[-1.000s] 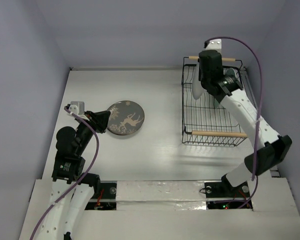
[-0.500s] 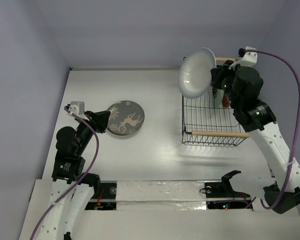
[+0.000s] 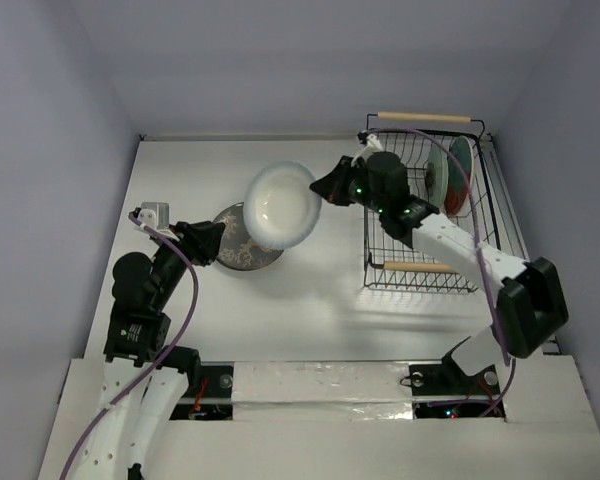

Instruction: Unload the plates from the dish rack

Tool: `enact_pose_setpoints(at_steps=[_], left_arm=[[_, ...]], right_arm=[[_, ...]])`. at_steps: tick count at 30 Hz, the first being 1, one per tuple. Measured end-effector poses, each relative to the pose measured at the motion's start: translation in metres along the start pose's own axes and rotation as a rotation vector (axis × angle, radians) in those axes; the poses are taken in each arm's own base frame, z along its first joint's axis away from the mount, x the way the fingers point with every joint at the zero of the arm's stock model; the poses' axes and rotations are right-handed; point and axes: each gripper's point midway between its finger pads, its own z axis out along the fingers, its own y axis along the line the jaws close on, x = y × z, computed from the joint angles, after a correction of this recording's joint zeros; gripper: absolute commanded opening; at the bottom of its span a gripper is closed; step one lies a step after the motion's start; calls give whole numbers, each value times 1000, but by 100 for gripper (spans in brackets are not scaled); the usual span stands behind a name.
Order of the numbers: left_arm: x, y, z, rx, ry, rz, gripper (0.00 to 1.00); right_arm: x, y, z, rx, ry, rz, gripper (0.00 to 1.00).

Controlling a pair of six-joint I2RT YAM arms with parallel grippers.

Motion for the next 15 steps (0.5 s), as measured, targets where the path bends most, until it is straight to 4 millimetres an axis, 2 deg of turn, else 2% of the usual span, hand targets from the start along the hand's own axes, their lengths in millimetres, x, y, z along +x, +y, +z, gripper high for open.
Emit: enact_pose_setpoints(at_steps=[2, 7, 11, 15], left_arm=[[0, 1, 0, -4, 0, 0, 34], [0, 2, 1, -6, 1, -1, 34], [0, 1, 1, -4, 1, -1, 35], [0, 1, 1, -2, 2, -1, 35]], right_arm=[[24, 2, 19, -24, 50, 38, 0], [69, 4, 59, -80, 123, 137, 0], [101, -13, 87, -61, 170, 210, 0], [128, -33, 103, -22, 204, 262, 0]])
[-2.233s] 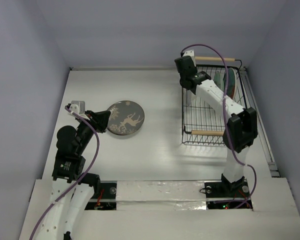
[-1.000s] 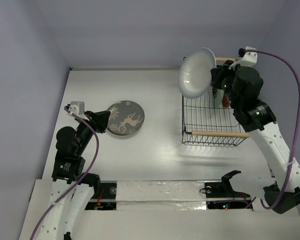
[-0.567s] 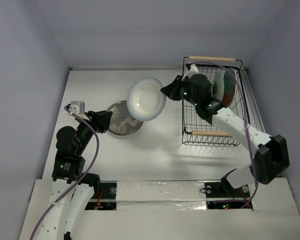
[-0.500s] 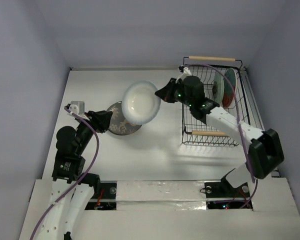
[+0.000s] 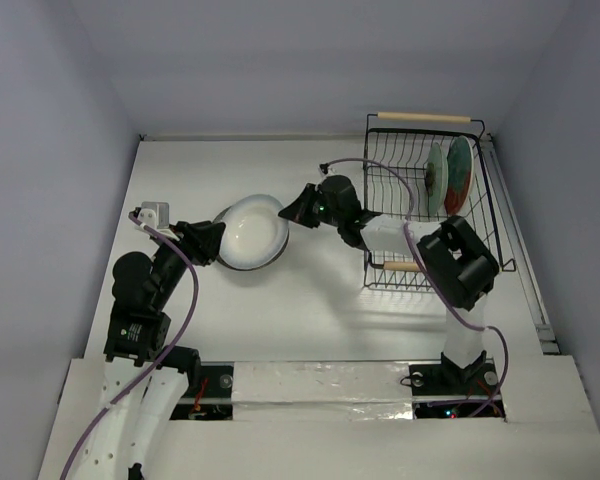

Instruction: Unload the plates from the dish rack

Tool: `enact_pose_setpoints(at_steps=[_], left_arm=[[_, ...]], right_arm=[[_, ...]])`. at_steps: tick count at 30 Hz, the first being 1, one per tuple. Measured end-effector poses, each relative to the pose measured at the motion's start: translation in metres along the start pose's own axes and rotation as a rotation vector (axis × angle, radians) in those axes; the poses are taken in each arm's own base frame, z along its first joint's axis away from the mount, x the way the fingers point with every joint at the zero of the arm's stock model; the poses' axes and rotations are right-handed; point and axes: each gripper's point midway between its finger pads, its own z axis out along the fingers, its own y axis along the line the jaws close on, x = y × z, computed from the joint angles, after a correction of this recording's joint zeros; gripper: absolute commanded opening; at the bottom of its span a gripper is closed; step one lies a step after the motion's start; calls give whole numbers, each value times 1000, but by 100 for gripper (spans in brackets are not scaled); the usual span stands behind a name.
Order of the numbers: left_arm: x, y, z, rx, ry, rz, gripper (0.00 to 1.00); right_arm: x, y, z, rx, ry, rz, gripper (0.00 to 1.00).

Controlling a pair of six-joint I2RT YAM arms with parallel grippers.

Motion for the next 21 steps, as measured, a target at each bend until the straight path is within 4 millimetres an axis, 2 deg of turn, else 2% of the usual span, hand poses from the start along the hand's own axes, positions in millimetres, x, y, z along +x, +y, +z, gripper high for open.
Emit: enact_pose_setpoints(at_steps=[3, 10, 15, 21], left_arm=[[0, -1, 0, 4, 2, 0, 35], [1, -1, 0, 8, 4, 0, 35], [1, -2, 0, 9, 4, 0, 35], [1, -2, 0, 9, 4, 0, 35]], right_arm=[[7, -11, 9, 9, 6, 46, 0], [6, -5, 18, -40, -20, 105, 0], [6, -2, 18, -62, -32, 123, 13], [9, -8, 18, -49, -30, 126, 15]])
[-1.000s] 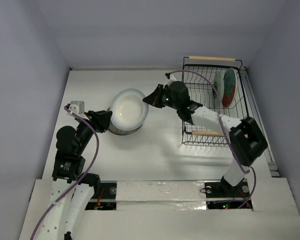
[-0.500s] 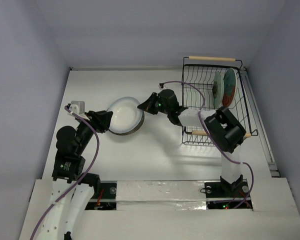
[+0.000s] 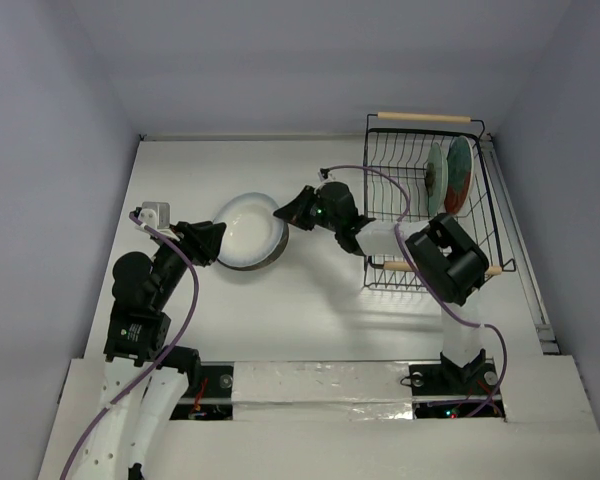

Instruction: Unload the plates from the dish rack

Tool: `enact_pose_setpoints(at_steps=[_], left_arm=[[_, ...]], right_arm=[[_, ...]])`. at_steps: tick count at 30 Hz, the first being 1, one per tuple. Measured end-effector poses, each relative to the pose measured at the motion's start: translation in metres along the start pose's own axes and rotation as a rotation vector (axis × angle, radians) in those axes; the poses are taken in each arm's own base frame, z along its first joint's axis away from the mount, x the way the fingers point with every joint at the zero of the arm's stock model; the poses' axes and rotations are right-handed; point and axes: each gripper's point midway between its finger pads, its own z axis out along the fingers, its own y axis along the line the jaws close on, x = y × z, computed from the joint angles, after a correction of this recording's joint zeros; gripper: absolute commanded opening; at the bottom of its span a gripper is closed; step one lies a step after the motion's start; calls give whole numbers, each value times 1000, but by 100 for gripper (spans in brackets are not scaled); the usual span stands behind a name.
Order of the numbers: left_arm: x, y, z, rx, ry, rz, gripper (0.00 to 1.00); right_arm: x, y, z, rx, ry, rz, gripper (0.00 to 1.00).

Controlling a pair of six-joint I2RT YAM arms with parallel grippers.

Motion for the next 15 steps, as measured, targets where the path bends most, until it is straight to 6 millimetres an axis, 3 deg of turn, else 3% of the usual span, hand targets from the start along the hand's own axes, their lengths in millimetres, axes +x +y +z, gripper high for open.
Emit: enact_pose_setpoints(at_steps=[2, 9, 15], left_arm=[[0, 0, 0, 0, 0, 0, 35], [0, 0, 0, 0, 0, 0, 35], [0, 0, 0, 1, 0, 0, 35]], right_arm=[[0, 0, 0, -1, 0, 0, 16], [1, 0, 0, -1, -1, -2, 49], [4, -12, 0, 49, 3, -33, 59]])
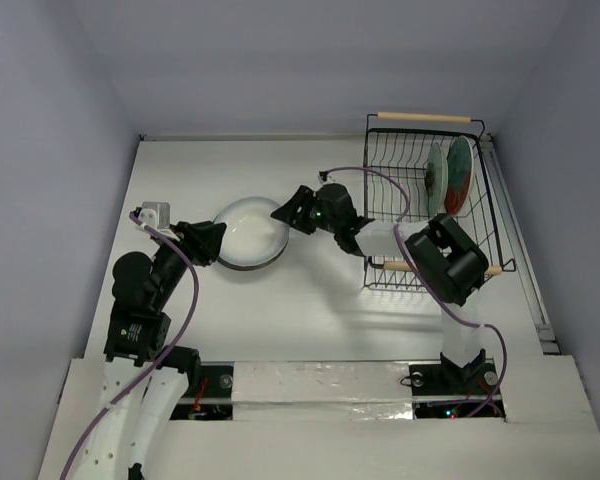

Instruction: Unload the plates from the dish rack

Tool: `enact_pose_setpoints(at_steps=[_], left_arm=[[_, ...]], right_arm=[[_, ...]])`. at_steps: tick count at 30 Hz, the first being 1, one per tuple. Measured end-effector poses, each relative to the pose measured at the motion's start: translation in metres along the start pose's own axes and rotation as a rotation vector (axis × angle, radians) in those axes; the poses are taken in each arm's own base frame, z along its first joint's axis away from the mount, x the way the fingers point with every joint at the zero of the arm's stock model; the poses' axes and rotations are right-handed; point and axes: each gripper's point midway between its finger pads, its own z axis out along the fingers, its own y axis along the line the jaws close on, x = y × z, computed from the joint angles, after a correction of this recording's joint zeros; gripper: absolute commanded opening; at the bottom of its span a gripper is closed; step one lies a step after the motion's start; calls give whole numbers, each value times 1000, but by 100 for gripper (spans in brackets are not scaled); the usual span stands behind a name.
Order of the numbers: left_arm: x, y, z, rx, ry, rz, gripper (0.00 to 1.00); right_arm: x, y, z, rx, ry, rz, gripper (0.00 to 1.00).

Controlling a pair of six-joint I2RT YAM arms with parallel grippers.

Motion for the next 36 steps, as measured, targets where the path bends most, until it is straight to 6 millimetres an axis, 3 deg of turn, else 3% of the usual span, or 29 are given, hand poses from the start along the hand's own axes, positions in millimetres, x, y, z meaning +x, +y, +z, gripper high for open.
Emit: enact_pose_setpoints(at_steps=[3, 11, 18, 21, 23, 24, 26, 29, 31, 34, 36], left_arm=[[0, 0, 0, 1, 1, 0, 35], [0, 0, 0, 2, 1, 0, 39], [1, -1, 0, 7, 3, 0, 48], [1, -2, 0, 9, 4, 0, 48], [1, -2, 0, 9, 4, 0, 48], [1, -2, 0, 9, 3, 0, 48], [1, -2, 0, 9, 3, 0, 48], [0, -2, -1, 9, 2, 0, 48], [0, -2, -1, 11, -1, 1, 48], [-2, -3, -2, 14, -8, 3, 48], [-3, -4, -3, 15, -11, 4, 48]], right_arm=[[3, -11, 0, 44, 7, -20, 62], [8, -34, -4, 179, 5, -117, 86], [-15, -20, -25, 238, -58, -212, 85], [-37, 4, -45, 239, -117, -262, 78], [-56, 25, -65, 236, -178, -310, 47], [-66, 37, -76, 231, -213, -326, 18], [-90, 59, -103, 237, -302, -371, 0], [-129, 83, -153, 278, -440, -440, 0], [-155, 87, -185, 327, -525, -472, 0], [-197, 67, -231, 477, -639, -505, 0], [-223, 39, -260, 630, -688, -513, 0]])
